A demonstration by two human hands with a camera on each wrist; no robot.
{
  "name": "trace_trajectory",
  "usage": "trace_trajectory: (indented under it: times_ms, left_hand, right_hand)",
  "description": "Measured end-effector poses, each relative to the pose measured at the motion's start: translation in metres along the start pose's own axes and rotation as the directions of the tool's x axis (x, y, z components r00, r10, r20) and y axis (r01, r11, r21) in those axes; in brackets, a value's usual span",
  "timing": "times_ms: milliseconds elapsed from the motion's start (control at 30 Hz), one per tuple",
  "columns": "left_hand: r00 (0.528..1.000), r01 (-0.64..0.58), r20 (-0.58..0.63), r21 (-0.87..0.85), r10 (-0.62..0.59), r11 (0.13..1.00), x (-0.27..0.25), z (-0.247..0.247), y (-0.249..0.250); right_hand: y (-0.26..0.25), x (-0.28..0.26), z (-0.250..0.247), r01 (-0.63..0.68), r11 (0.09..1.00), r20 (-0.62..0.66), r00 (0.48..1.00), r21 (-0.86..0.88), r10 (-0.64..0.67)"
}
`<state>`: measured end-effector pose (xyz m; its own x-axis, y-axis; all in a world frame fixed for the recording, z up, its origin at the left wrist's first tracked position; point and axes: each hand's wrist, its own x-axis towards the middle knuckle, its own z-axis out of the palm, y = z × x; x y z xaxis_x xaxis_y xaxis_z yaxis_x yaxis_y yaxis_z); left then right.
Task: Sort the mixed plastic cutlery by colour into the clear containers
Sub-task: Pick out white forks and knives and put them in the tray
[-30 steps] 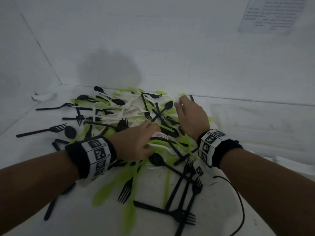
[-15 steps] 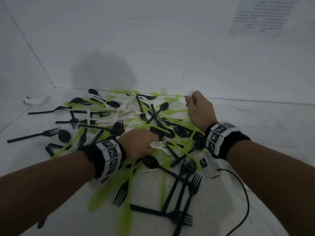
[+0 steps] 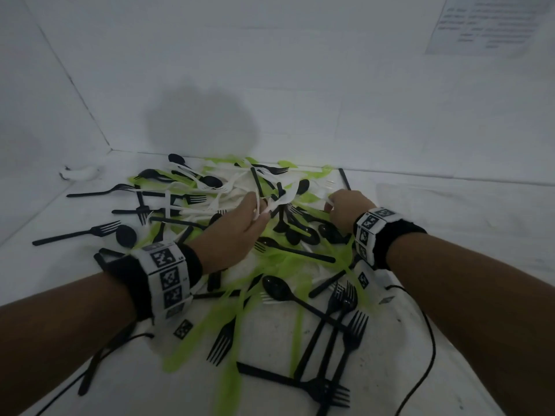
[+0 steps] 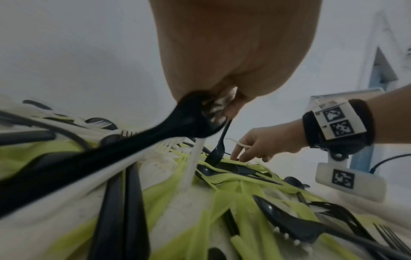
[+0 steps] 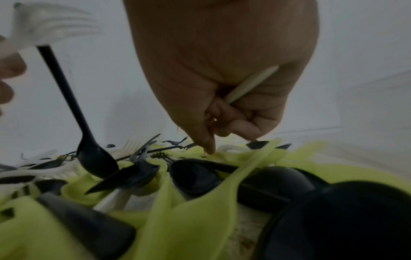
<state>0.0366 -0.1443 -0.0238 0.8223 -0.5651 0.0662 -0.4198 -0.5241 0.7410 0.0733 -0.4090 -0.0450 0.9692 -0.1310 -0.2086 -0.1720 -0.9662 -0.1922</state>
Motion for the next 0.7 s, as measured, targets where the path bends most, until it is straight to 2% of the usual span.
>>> trace_trajectory:
  times_ms: [133, 233, 333, 500, 633, 700]
  left_hand:
    - [0.990, 0.140, 0.014, -0.227, -0.140, 0.964, -0.009, -0.004, -0.009]
    - [0.982, 0.167, -0.050, -0.202, -0.180, 0.965, -0.013, -0.008, -0.013]
    - [0.967, 0.234, -0.063, -0.163, -0.247, 0.958, -0.016, -0.012, -0.019]
    - [0.985, 0.142, -0.084, -0.069, -0.147, 0.988, -0.017, -0.011, -0.019]
    - [0.986, 0.135, -0.090, -0.089, -0.142, 0.987, -0.015, -0.010, -0.020]
    - [0.990, 0.109, -0.084, -0.028, -0.111, 0.994, -0.019, -0.010, -0.020]
  right_hand:
    - [-0.001, 0.007, -0.001, 0.055, 0.998, -0.008, 0.998, -0.007, -0.055]
    - [-0.003, 0.006, -0.001, 0.121, 0.993, 0.014, 0.993, -0.002, -0.121]
    - [-0.005, 0.007, 0.004, 0.137, 0.991, 0.042, 0.990, 0.005, -0.137]
    - [-0.004, 0.010, 0.008, 0.115, 0.993, 0.074, 0.990, 0.024, -0.116]
    - [0.001, 0.015, 0.007, 0.096, 0.992, 0.065, 0.993, 0.081, -0.102]
    - [0.001, 0.012, 0.006, 0.117, 0.992, 0.065, 0.991, 0.051, -0.120]
